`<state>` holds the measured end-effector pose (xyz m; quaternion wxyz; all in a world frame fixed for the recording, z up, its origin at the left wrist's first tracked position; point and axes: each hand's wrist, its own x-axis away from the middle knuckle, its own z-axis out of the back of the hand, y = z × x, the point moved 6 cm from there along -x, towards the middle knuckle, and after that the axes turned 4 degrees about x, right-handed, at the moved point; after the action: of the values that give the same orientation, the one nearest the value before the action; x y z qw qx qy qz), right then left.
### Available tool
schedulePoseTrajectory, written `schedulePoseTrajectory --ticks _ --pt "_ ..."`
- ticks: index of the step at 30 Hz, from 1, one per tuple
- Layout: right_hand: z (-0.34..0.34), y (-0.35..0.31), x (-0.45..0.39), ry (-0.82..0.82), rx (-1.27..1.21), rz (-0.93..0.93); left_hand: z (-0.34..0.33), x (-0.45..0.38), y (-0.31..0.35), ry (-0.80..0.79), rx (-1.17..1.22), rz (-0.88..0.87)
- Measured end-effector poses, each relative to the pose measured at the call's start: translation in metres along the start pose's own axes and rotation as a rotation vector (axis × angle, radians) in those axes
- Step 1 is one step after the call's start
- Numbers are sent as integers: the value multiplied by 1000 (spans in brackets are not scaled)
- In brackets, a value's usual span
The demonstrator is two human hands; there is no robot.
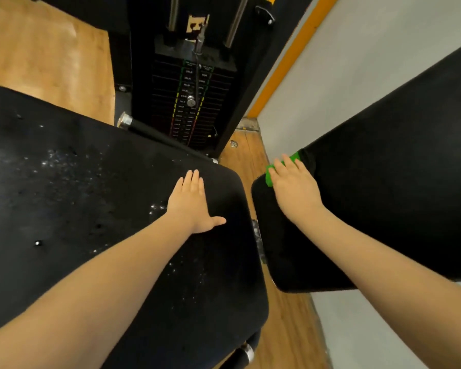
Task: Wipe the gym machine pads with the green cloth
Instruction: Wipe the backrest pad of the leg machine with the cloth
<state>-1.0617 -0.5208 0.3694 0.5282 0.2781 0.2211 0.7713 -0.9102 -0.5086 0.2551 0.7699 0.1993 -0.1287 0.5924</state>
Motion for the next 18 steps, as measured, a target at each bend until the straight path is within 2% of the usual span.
schedulePoseTrajectory --ticks 5,10,12,16,18 --pt "-26 -14 29 -100 6 46 -12 -7 1 65 -9 37" --pt "-39 -34 85 -266 35 253 -14 -7 1 59 -6 21" --pt "-31 -30 75 -246 10 269 -14 -8 0 58 -5 26" --pt "-10 -19 3 -99 18 242 -10 -7 0 61 -34 24" --pt "-15 -17 -28 -118 15 189 -9 -5 2 48 -33 37"
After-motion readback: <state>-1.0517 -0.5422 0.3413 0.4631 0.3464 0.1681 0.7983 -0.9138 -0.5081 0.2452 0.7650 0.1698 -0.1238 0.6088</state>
